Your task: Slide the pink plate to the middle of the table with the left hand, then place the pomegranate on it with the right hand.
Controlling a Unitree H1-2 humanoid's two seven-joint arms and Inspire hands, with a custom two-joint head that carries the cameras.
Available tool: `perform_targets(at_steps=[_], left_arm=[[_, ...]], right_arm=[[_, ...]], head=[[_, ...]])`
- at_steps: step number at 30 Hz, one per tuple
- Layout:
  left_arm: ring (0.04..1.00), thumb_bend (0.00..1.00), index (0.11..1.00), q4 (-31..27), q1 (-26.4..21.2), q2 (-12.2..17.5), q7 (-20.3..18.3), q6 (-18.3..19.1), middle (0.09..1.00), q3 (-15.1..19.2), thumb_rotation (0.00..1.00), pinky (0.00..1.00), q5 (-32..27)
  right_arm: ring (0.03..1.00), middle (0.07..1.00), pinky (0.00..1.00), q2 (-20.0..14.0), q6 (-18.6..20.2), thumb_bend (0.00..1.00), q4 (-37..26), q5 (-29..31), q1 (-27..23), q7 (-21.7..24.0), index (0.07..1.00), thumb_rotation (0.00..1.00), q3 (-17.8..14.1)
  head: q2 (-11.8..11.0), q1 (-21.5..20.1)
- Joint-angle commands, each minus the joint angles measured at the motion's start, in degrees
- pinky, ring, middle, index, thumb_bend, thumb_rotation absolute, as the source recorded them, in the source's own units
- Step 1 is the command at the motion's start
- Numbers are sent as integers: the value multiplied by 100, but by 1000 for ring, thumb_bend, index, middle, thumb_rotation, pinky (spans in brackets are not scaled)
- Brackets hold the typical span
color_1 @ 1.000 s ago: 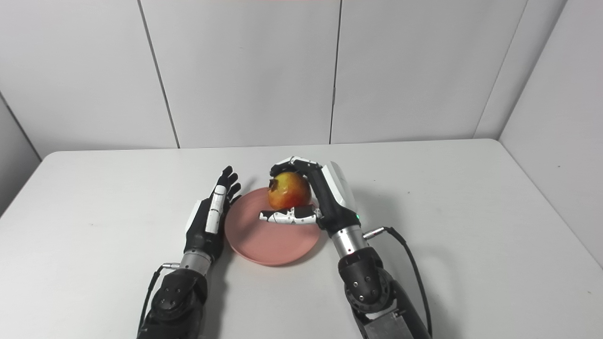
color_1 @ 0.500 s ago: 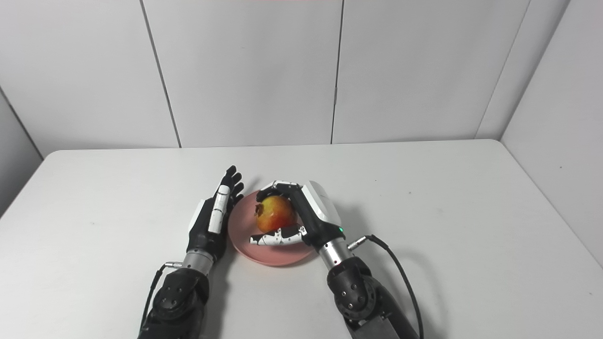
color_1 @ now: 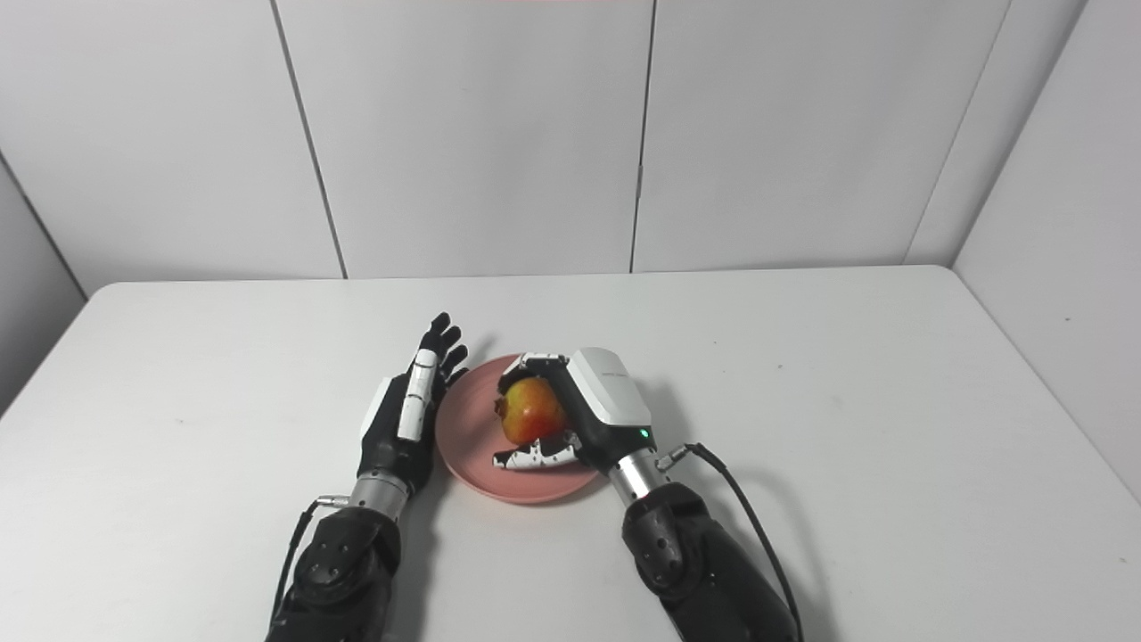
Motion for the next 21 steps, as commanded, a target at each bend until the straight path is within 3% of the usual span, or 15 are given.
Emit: perform_targets(at_steps=[1,6,8,13,14,15,17,21], left_arm=[[980,604,985,-134,-233,-66,-35,-130,994,-16,1000,952,-23],[977,592,982,-130,-239,-73,-36,-131,991,-7,1000,952,-34],[979,588,983,-119,-245,-69,-60,-137,992,-6,1000,954,-49],[983,591,989,-99,-250,-54,-79,-155,995,-16,1000,963,-30],[985,594,989,-107,-247,-53,-70,-131,994,-18,1000,967,-18],[985,595,989,-113,-243,-53,-66,-116,994,-19,1000,967,-13],[985,598,990,-118,-242,-48,-55,-100,994,-20,1000,969,2],[988,607,992,-119,-243,-43,-54,-94,998,-15,1000,964,-1]], right_arm=[[706,656,635,-69,-282,516,-1,-87,-214,-257,484,68,28],[860,867,768,-84,-217,513,-61,-86,-174,-227,492,123,27],[870,879,778,-91,-241,513,-106,-81,-154,-246,493,126,21],[956,950,932,-121,-183,513,-226,-179,-119,-243,497,164,54],[968,959,968,-129,-170,612,-253,-201,-108,-236,594,314,63],[969,960,973,-142,-150,633,-283,-232,-100,-215,614,345,80],[988,973,995,-170,-108,701,-356,-291,-79,-163,703,528,109],[1000,996,1000,-211,7,728,-559,-322,-7,15,775,668,138]], head=[[-3,1],[0,-9],[0,-9],[-5,-14],[-5,-14],[-8,-13],[-4,-15],[-4,9]])
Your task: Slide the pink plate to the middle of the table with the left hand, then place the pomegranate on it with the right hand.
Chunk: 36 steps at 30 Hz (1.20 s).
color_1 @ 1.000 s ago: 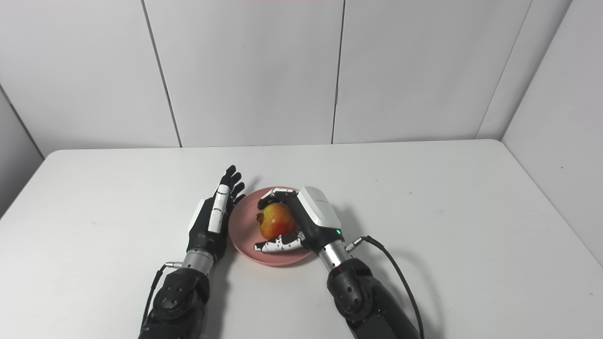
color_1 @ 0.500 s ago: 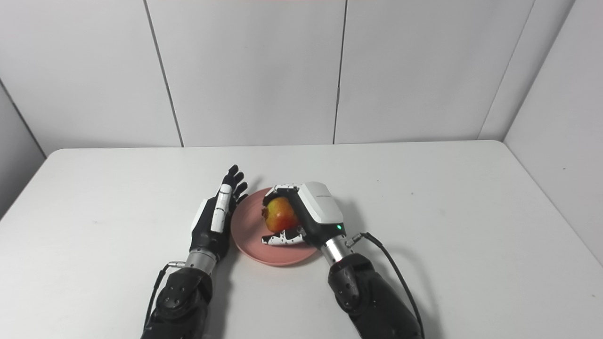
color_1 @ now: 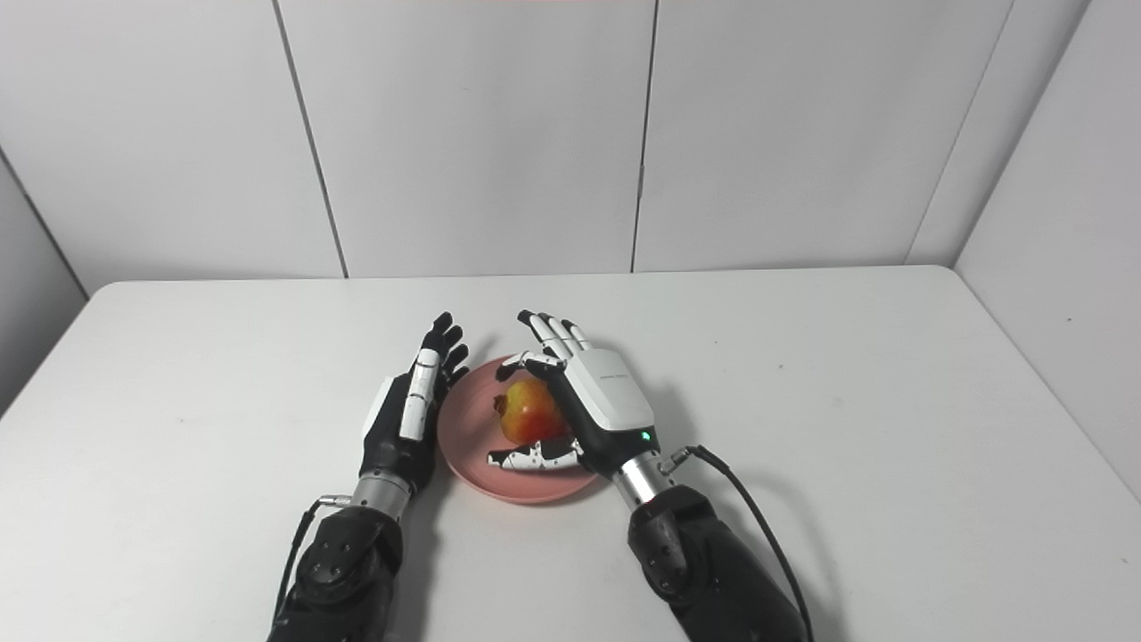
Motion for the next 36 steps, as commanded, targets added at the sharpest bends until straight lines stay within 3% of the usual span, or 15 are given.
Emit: perform_targets(at_steps=[1,9,18,23,29,36], left_arm=[[987,604,989,-131,-240,-38,-32,-91,997,-12,1000,960,-16],[979,595,982,-133,-234,-28,-11,-106,991,32,1000,949,-21],[966,592,968,-190,-201,-21,61,-93,978,83,1000,939,6],[943,588,948,-272,-167,44,176,-111,958,61,1000,902,183],[936,593,942,-368,-109,124,217,-78,951,41,1000,896,287],[934,596,942,-587,3,258,188,46,951,20,1000,901,351]], right_arm=[[1000,999,1000,-61,4,718,-271,-33,-147,43,811,687,6],[1000,1000,1000,-212,30,695,-738,89,49,339,988,751,-64],[1000,1000,990,-252,-4,688,-1253,658,334,593,1000,786,-418],[1000,1000,1000,-233,96,708,-1410,1436,499,938,1000,874,-766],[1000,1000,959,-174,-98,733,-1267,2086,544,1091,1000,965,-1062],[1000,1000,999,-6,405,714,-1326,2494,606,1174,1000,1000,-1344]], head=[[-4,-1],[3,-29],[44,-4],[67,-16],[95,-1],[147,-50]])
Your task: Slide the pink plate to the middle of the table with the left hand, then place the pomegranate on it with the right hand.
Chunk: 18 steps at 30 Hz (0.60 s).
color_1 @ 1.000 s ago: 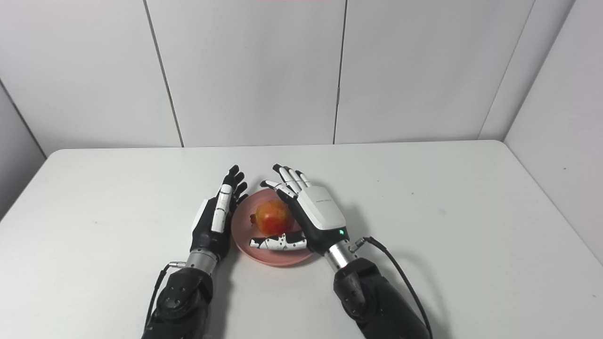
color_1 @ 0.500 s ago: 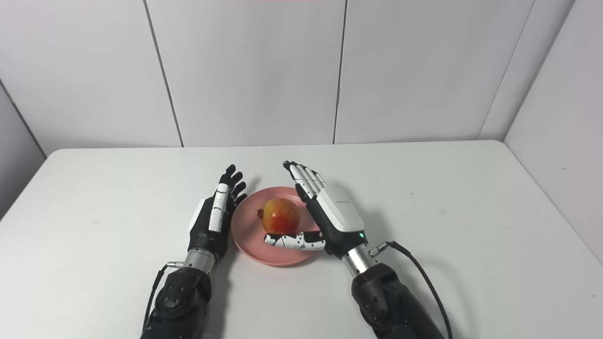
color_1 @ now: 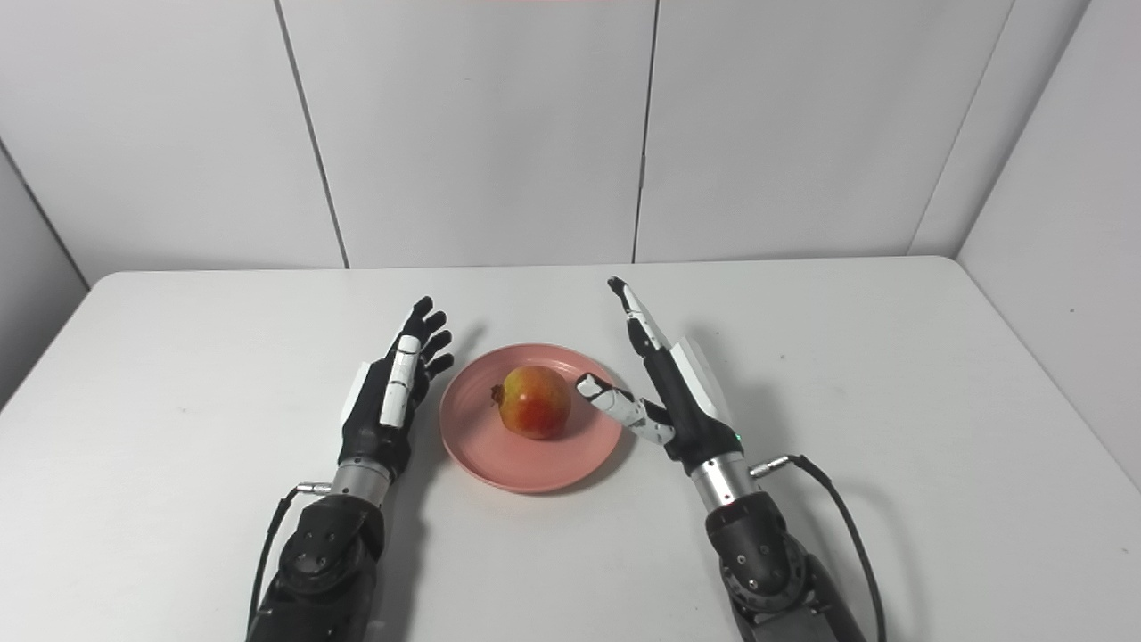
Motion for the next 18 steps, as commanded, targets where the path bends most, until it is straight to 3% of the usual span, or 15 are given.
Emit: perform_targets(at_steps=[1,7,18], left_arm=[[937,596,947,-208,-163,80,-67,-65,954,-26,1000,905,21],[957,593,973,-181,-165,198,-267,-163,978,34,1000,922,-184],[983,590,1000,-210,-155,254,-426,-139,1000,53,1000,956,-314]], right_arm=[[1000,1000,1000,108,264,718,-177,173,-166,-2,1000,1000,-141],[1000,1000,1000,335,669,713,-279,399,-161,-15,1000,1000,-339],[1000,1000,1000,678,470,717,-140,1273,-101,38,1000,1000,-678]], head=[[9,-2],[24,-67],[29,-109]])
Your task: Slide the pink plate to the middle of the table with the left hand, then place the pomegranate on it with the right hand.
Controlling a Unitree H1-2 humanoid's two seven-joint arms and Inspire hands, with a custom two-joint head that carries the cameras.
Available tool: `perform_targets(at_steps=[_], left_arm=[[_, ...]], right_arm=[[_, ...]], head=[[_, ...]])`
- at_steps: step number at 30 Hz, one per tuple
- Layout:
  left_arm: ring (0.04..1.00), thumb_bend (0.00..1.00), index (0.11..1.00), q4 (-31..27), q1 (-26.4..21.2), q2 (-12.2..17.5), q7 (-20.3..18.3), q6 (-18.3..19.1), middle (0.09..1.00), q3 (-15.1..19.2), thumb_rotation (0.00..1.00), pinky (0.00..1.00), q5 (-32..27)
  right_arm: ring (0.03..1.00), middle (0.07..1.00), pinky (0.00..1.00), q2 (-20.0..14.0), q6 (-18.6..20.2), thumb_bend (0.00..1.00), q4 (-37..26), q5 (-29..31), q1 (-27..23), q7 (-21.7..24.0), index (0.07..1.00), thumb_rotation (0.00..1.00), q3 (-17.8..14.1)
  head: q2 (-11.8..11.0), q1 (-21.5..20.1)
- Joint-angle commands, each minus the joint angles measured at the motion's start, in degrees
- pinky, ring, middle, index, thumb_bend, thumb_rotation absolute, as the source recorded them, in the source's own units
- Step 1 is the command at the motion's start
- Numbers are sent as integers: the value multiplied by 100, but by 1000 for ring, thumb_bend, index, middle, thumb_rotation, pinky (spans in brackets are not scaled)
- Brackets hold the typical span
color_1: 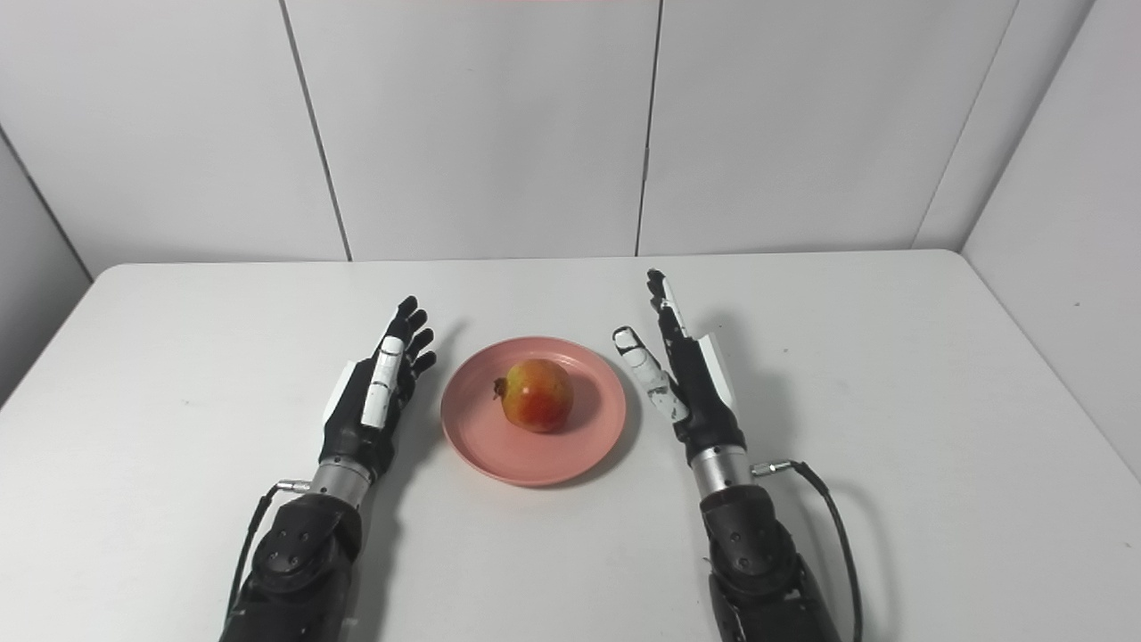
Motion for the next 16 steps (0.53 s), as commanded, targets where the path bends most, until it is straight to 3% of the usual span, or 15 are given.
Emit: perform_targets(at_steps=[1,6,16], left_arm=[[987,596,1000,-190,-180,21,-54,-130,1000,16,1000,962,-64],[996,591,1000,-157,-186,61,-37,-157,1000,25,1000,977,-16],[1000,618,1000,-124,-181,97,17,-160,1000,-16,1000,1000,82]], right_arm=[[1000,1000,1000,119,-237,704,-47,337,-109,44,1000,1000,-96],[1000,1000,1000,202,-231,743,15,652,-69,75,1000,1000,-189],[1000,1000,1000,348,120,715,-130,1515,-9,371,1000,1000,-319]], head=[[2,5],[-23,5],[-51,-22]])
